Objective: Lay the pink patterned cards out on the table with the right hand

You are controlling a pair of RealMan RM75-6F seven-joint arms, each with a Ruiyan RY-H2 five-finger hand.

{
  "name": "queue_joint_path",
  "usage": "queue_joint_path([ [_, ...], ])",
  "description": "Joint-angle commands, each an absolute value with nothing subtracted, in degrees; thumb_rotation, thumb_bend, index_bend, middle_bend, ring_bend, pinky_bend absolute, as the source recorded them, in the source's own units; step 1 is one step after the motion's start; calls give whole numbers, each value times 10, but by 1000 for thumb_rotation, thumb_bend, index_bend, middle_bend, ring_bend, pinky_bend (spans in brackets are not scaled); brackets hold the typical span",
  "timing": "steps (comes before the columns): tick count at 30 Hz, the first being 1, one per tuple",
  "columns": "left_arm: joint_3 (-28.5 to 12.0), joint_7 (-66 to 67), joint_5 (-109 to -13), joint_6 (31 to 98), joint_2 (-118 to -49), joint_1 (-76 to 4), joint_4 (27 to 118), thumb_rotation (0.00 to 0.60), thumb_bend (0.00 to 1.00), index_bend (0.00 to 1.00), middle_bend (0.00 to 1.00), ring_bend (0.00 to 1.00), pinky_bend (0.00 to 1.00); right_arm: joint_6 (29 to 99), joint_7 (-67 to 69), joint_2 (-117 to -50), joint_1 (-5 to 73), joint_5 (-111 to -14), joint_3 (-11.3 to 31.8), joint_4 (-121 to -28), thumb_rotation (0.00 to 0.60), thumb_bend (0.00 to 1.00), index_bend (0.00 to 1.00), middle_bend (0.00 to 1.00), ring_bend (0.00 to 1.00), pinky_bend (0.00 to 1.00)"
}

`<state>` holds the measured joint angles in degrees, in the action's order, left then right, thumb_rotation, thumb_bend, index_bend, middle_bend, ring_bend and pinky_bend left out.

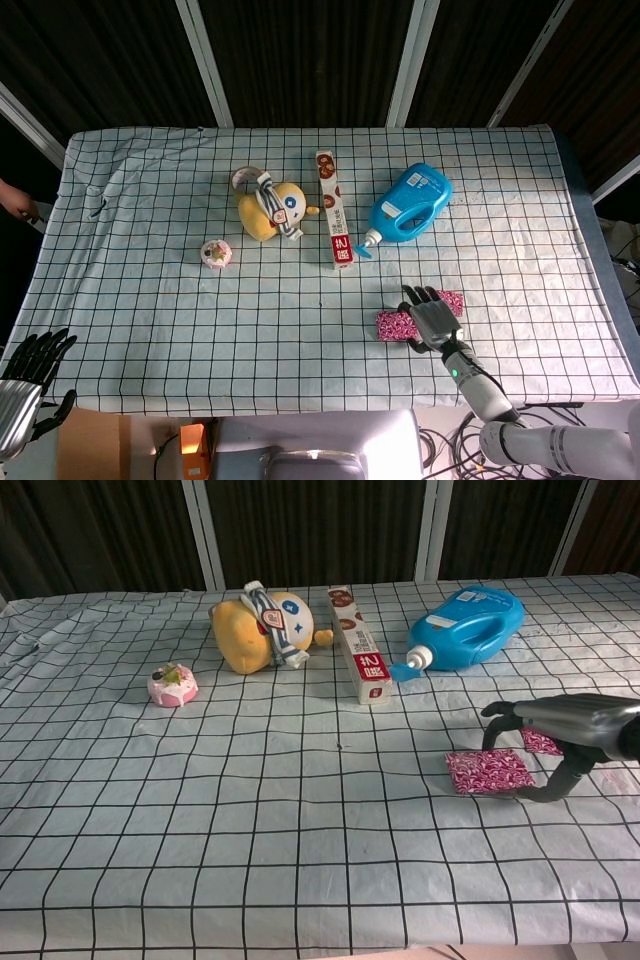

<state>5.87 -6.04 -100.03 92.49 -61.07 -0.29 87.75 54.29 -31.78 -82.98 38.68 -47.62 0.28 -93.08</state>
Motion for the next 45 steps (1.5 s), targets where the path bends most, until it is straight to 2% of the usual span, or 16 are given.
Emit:
queue_joint_path([
  [1,59,-60,-1000,925,-611,-3,877,600,448,0,35,0,0,548,-315,-829,385,-478,5,-933,600,313,451,0,0,37],
  [12,58,-59,-997,921,-611,-4,880,600,448,0,36,0,0,561,-275,-811,378,-479,37,-921,600,313,451,0,0,40],
  [18,55,-58,-991,914,-611,-7,881,600,448,0,35,0,0,543,-290,-849,402,-418,65,-845,600,313,442,0,0,40],
  [23,52,-58,-982,906,-610,-10,884,600,448,0,35,0,0,525,-295,-887,418,-403,74,-794,600,313,414,0,0,44],
  [25,51,-59,-979,903,-610,-11,884,600,448,0,36,0,0,520,-297,-896,421,-407,71,-783,600,313,376,0,0,45],
  [29,50,-61,-978,902,-609,-12,884,600,447,0,35,0,0,519,-291,-904,421,-421,69,-776,600,313,126,0,0,45],
  [31,51,-60,-978,903,-609,-11,884,600,448,0,36,0,0,517,-282,-898,417,-429,69,-782,600,313,27,0,0,45],
  [32,51,-60,-978,904,-609,-11,884,600,447,0,36,0,0,517,-279,-893,415,-434,67,-787,600,313,9,0,0,45],
  [40,54,-58,-985,911,-610,-7,883,600,448,0,35,0,0,552,-237,-818,374,-506,47,-878,600,313,0,0,0,45],
  [42,54,-60,-987,913,-609,-7,883,600,448,0,35,0,0,587,-210,-781,342,-560,27,-930,600,313,0,0,0,45],
  [45,55,-64,-990,912,-607,-9,883,600,449,0,35,0,0,664,-195,-721,283,-658,-27,-1004,600,313,0,0,0,37],
])
